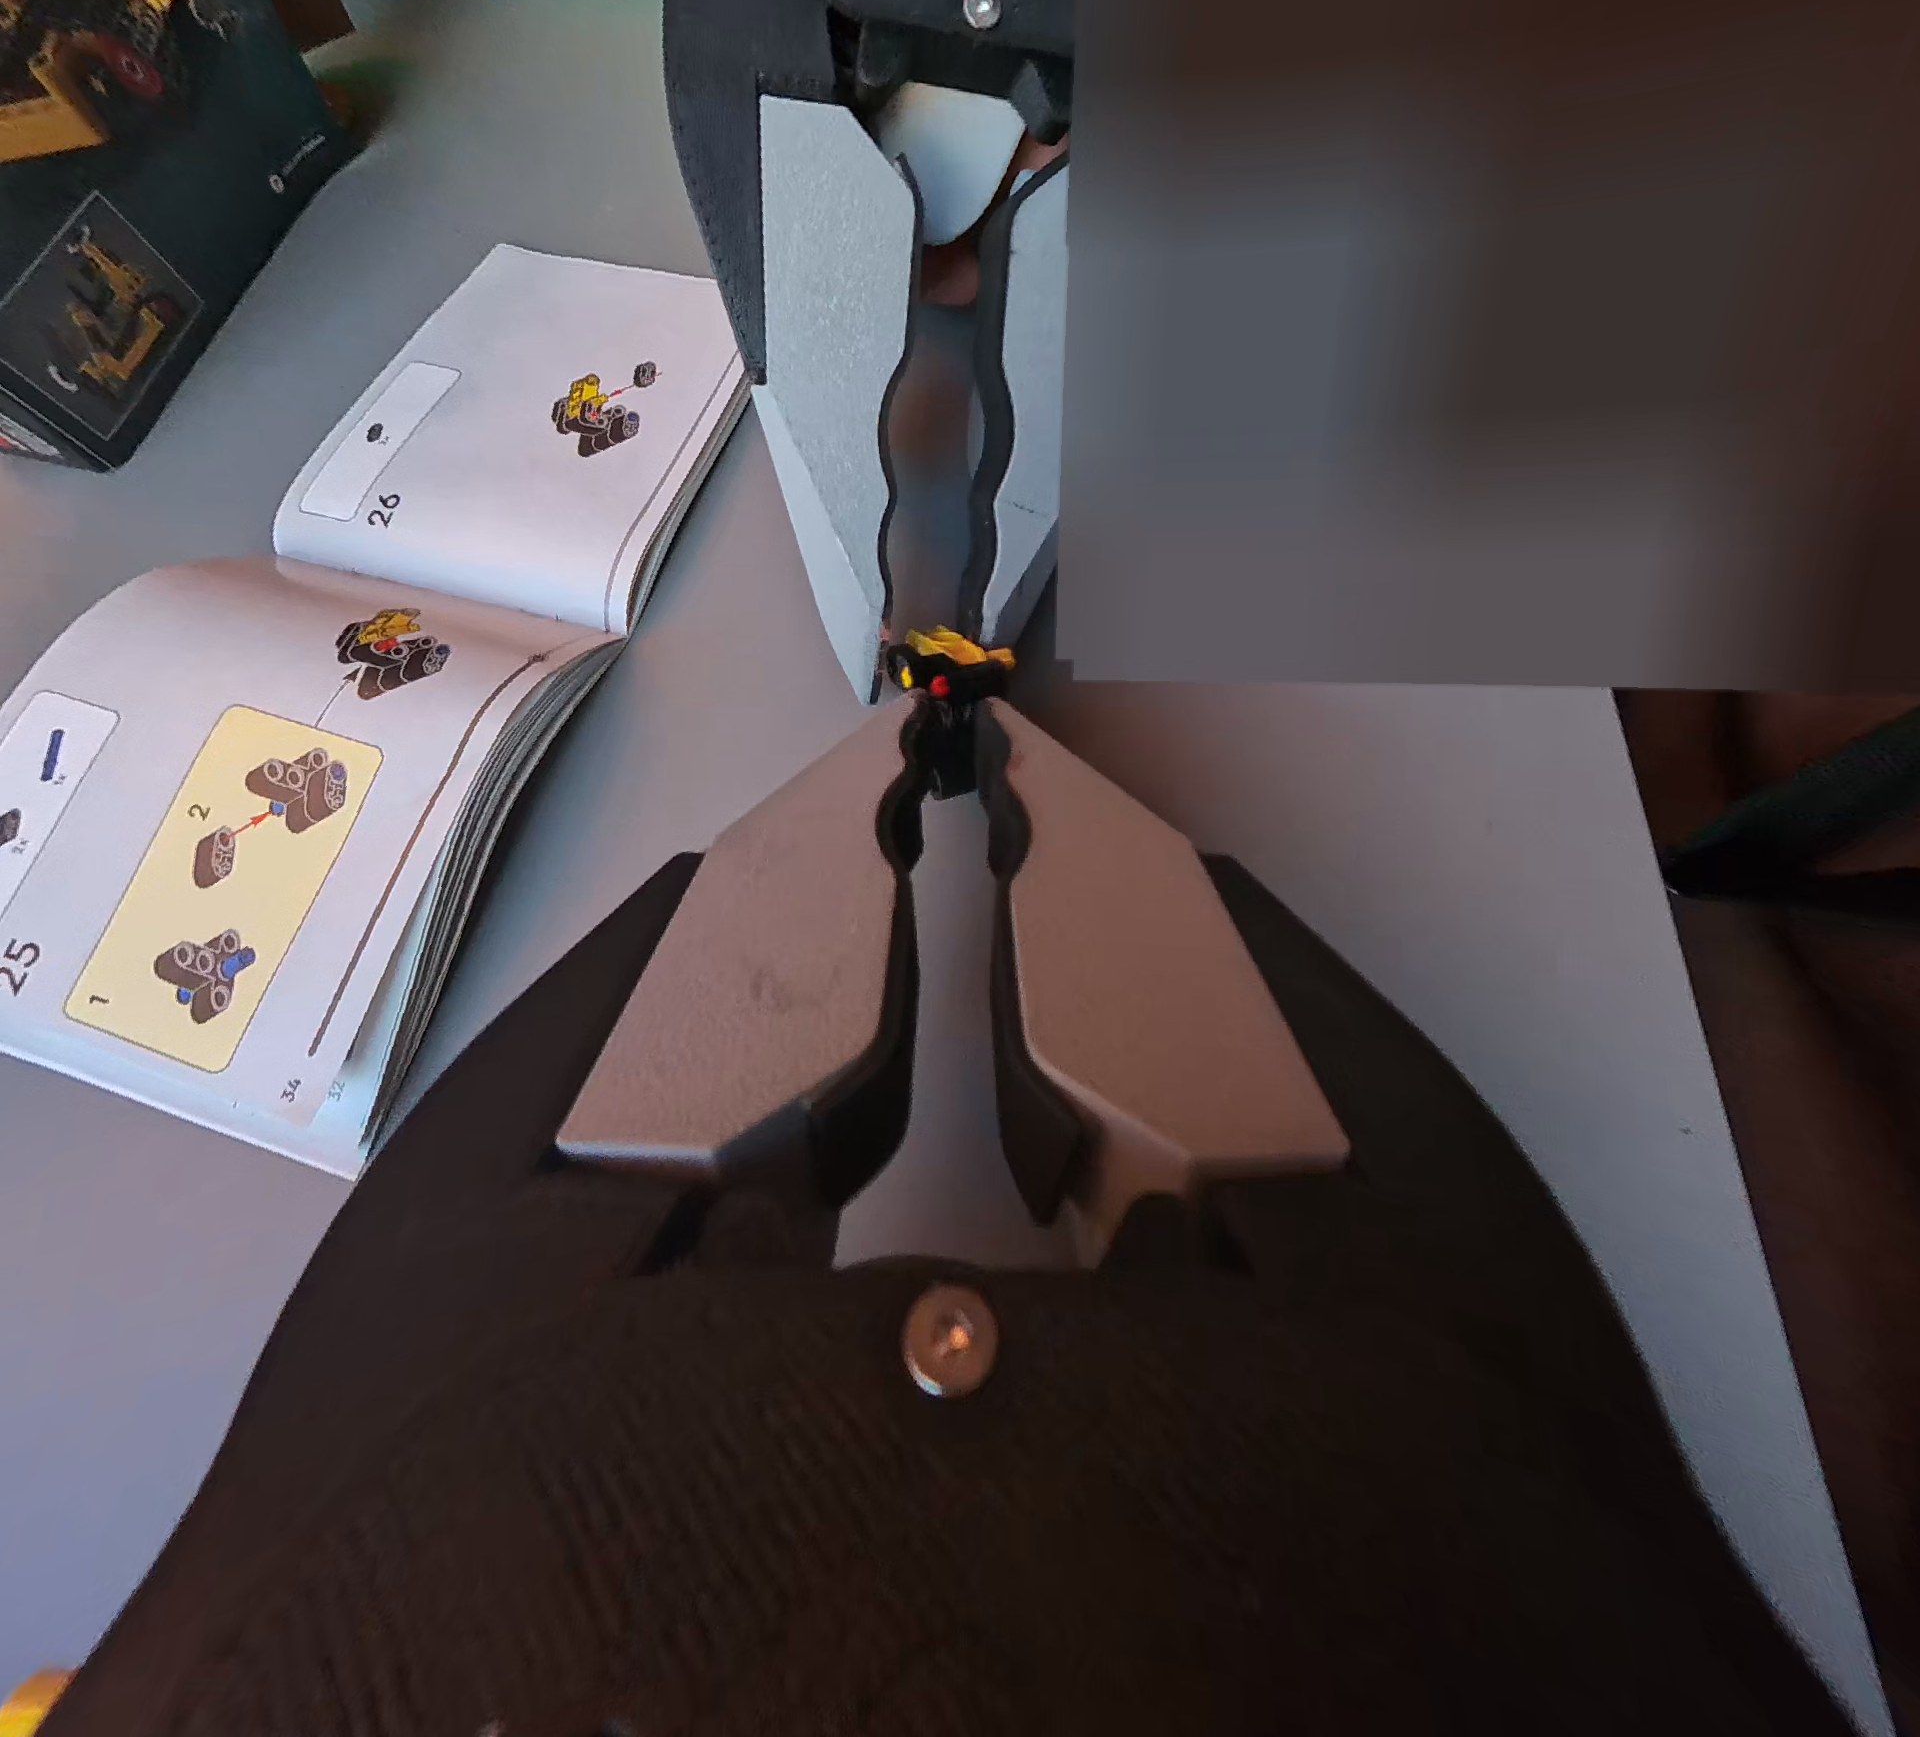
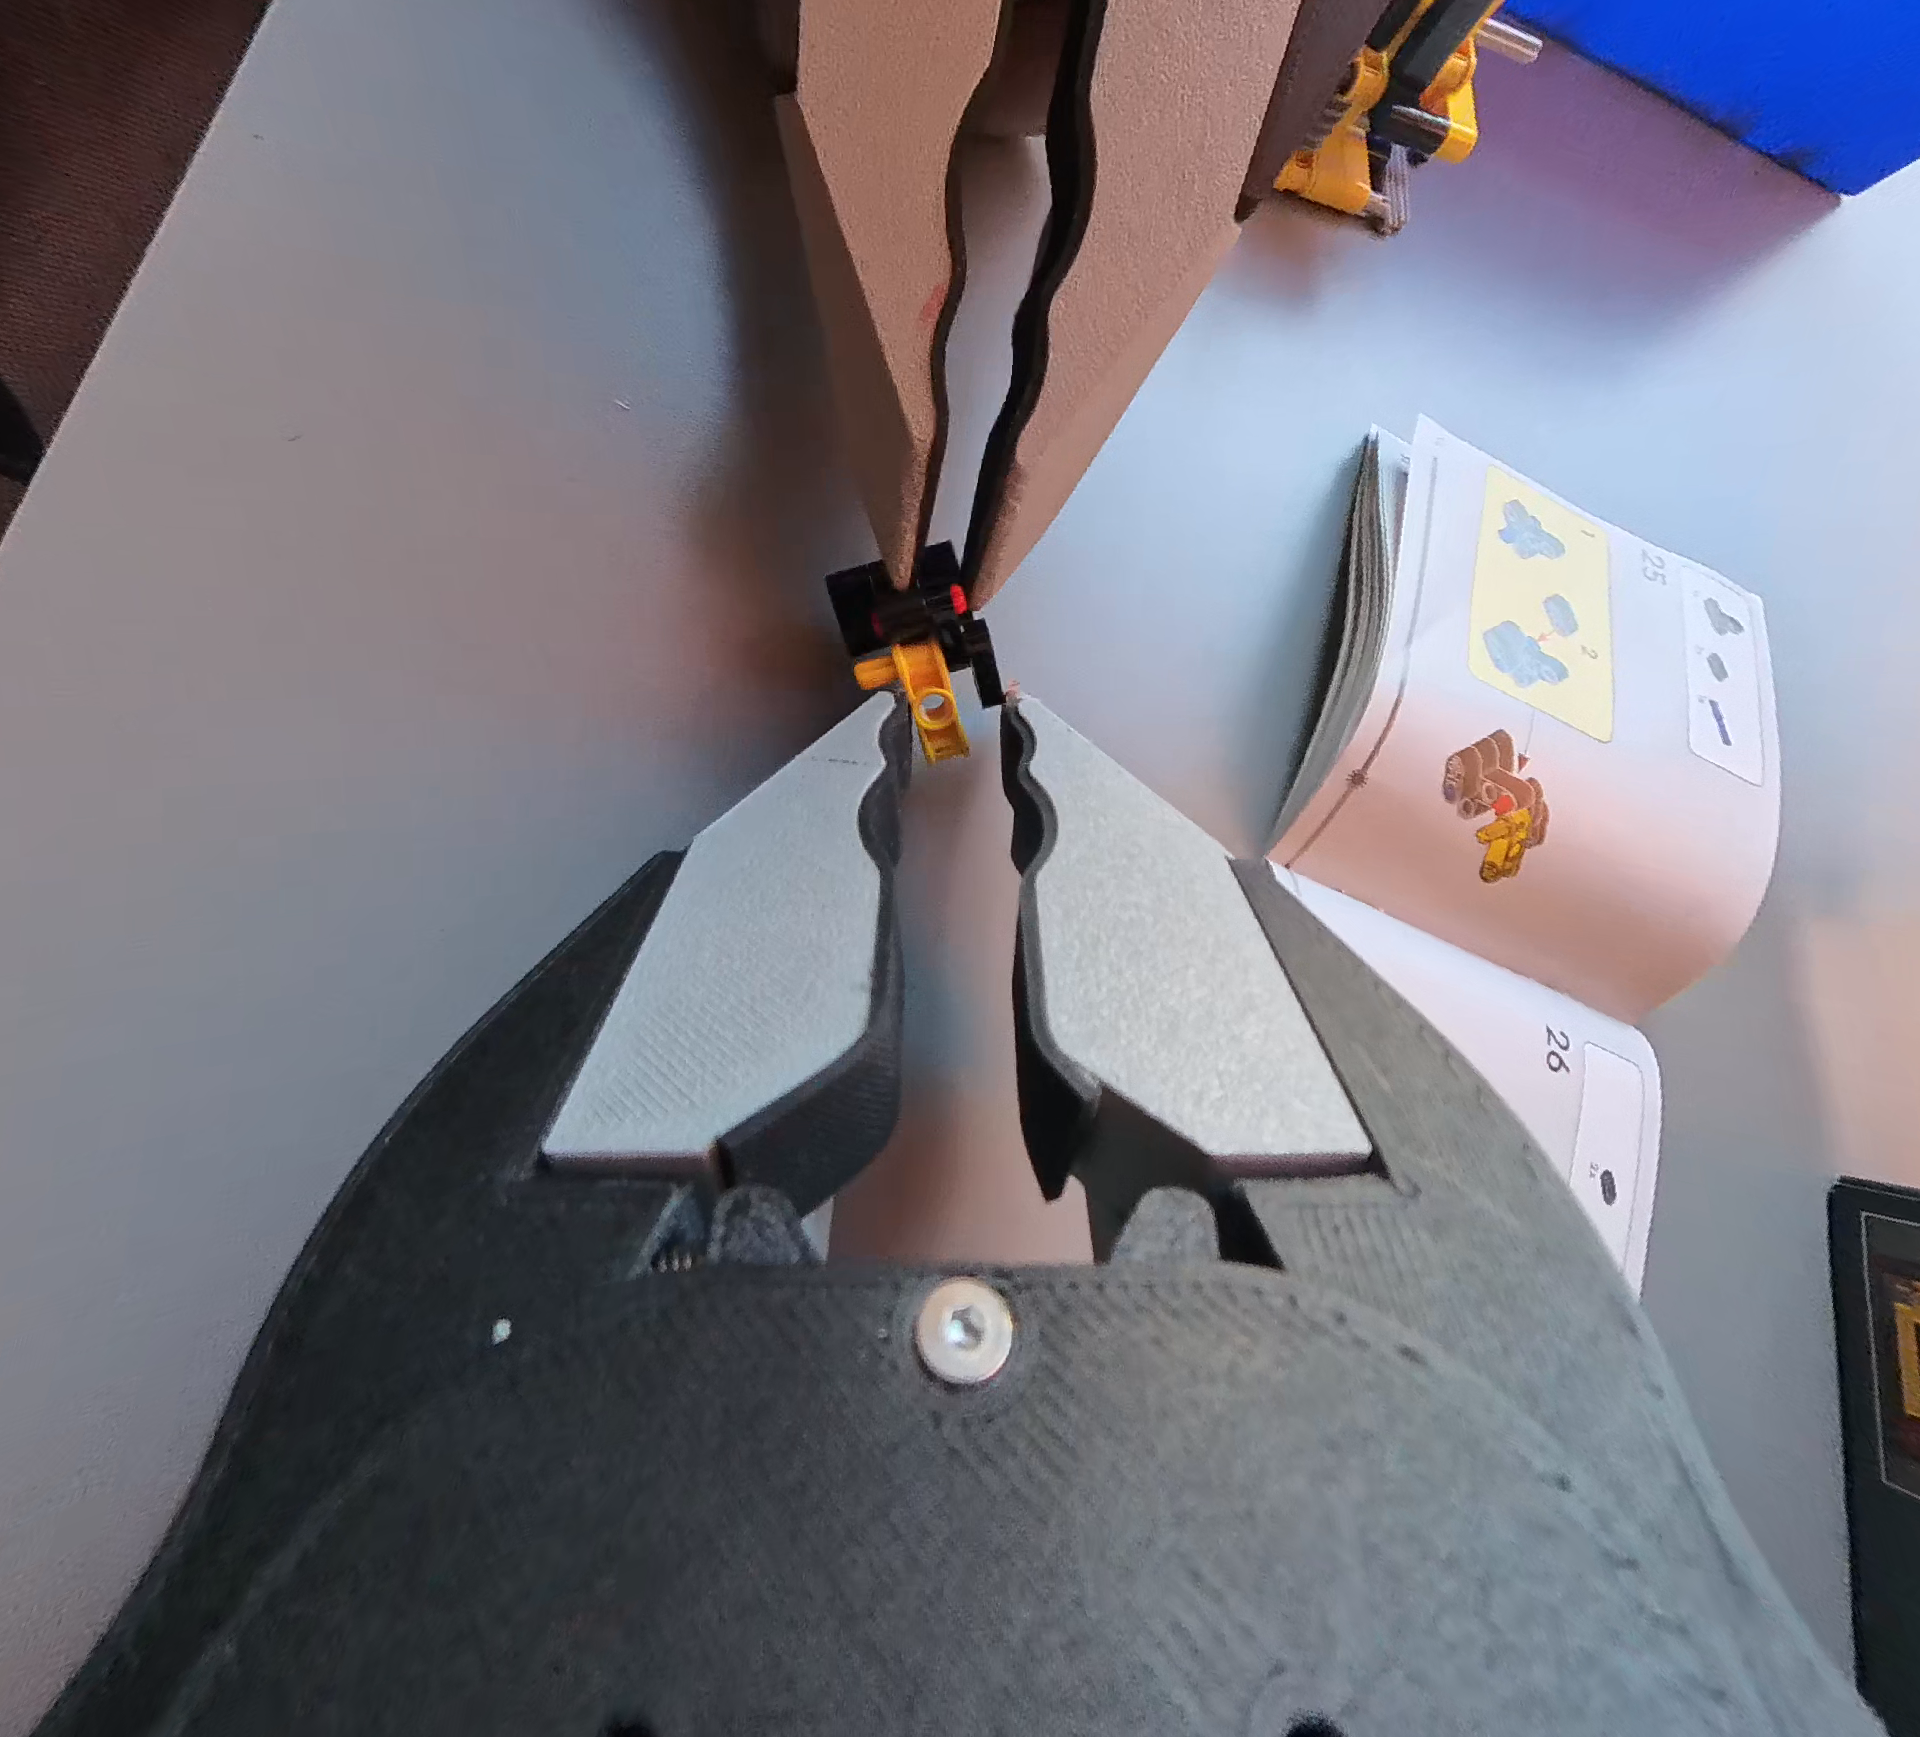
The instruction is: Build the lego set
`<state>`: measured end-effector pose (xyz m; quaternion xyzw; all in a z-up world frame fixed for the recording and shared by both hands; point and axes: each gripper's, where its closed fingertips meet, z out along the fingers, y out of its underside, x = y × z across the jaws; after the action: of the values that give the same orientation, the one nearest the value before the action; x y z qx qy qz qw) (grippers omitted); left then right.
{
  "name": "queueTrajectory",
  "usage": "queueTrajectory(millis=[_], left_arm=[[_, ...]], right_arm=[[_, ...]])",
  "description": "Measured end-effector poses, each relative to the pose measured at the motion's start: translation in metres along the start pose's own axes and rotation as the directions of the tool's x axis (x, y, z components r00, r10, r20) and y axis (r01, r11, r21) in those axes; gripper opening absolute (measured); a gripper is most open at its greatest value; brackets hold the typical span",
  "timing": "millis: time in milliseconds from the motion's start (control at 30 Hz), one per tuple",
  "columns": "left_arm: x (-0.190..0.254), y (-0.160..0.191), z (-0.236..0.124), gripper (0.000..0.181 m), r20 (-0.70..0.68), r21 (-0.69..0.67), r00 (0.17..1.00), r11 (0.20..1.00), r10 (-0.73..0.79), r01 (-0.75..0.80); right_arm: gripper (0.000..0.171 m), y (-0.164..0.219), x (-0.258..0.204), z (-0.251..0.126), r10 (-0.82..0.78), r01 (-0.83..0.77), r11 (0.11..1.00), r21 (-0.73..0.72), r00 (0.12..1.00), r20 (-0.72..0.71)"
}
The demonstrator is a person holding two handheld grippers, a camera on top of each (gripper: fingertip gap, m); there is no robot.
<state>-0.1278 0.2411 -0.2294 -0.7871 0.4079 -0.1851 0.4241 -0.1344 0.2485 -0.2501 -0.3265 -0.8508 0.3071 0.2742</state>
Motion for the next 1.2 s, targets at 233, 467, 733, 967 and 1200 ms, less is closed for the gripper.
queueTrajectory(millis=[233,467,733,967,1200], left_arm=[[-0.001,0.001,0.001,0.012,-0.001,-0.010,1.000,1.000,-0.010,0.010],[0.001,-0.001,0.001,0.010,0.032,-0.001,0.998,0.999,0.048,-0.048],[0.002,0.000,0.003,0.004,0.060,-0.015,0.994,0.995,0.095,-0.095],[-0.002,0.004,0.006,0.000,0.043,-0.046,0.998,0.998,0.046,-0.044],[-0.002,0.006,0.008,0.000,0.039,-0.064,0.998,0.997,0.043,-0.040]], right_arm=[[0.014,0.000,0.000,0.000,0.023,-0.023,1.000,-0.004,1.000,0.007],[0.014,0.001,0.000,0.000,0.037,-0.037,0.999,-0.008,0.999,0.013],[0.014,0.002,-0.001,-0.002,0.037,-0.037,0.999,-0.018,0.999,0.021],[0.017,0.002,-0.002,-0.004,0.008,-0.007,1.000,-0.019,1.000,0.012],[0.035,-0.003,-0.010,-0.005,-0.015,0.015,1.000,0.006,0.999,0.050]])
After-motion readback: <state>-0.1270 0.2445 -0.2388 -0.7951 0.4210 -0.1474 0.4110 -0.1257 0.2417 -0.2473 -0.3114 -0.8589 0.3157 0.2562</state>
